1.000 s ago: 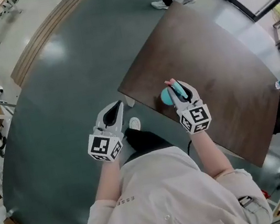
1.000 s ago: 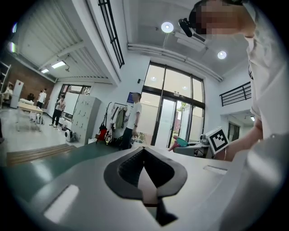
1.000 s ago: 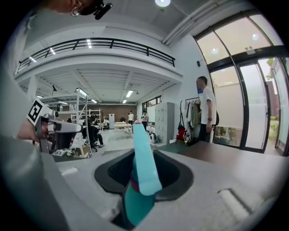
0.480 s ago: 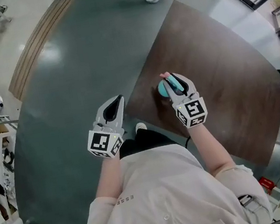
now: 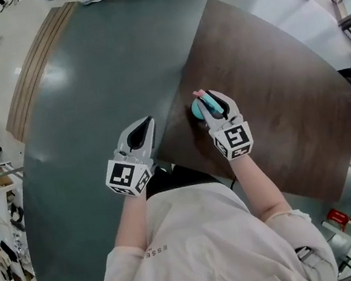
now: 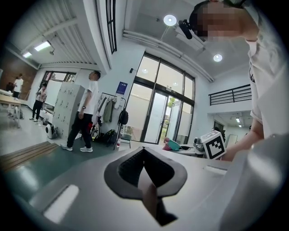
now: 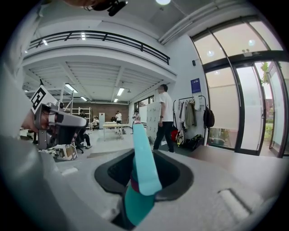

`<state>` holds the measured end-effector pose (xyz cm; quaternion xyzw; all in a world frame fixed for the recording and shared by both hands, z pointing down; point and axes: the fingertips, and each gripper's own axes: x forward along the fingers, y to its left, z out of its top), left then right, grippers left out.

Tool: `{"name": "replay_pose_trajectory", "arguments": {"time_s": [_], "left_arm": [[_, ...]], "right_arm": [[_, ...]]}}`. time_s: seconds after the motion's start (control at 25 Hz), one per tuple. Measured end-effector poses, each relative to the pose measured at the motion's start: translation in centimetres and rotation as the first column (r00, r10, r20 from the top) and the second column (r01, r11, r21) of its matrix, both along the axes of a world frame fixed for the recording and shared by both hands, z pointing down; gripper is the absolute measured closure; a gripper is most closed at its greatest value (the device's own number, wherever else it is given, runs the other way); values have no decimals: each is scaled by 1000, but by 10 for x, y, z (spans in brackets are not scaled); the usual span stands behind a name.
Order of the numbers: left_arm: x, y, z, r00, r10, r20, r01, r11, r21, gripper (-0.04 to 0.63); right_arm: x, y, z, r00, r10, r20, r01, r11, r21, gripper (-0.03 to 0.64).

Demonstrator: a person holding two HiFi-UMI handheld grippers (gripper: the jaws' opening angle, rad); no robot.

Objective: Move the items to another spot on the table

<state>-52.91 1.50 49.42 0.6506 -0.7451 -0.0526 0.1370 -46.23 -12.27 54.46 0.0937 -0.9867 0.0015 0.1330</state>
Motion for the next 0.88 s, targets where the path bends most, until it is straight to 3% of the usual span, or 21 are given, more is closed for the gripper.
{"name": "replay_pose_trajectory", "arguments": {"time_s": [0.32,0.48,0.52,0.6,0.88], "left_arm": [[-10,-12,11,997,74,-7,-74,997,-1,588],[-15,-6,11,995,99,-11,-99,995,0,588],[-17,-4,9,994,106,-8,-106,994,2,588],[-21,0,2,994,113,-5,-112,994,14,588],[-3,15,-19,978,208,-3,-207,977,41,588]], "right_arm": [[-9,4,8,999,41,33,-41,999,10,509],[-12,6,11,996,81,25,-80,996,-29,503],[-12,8,13,996,93,18,-92,995,-40,469],[-12,9,11,993,120,4,-119,992,-48,333],[17,20,-22,972,233,32,-232,973,-19,327]]}}
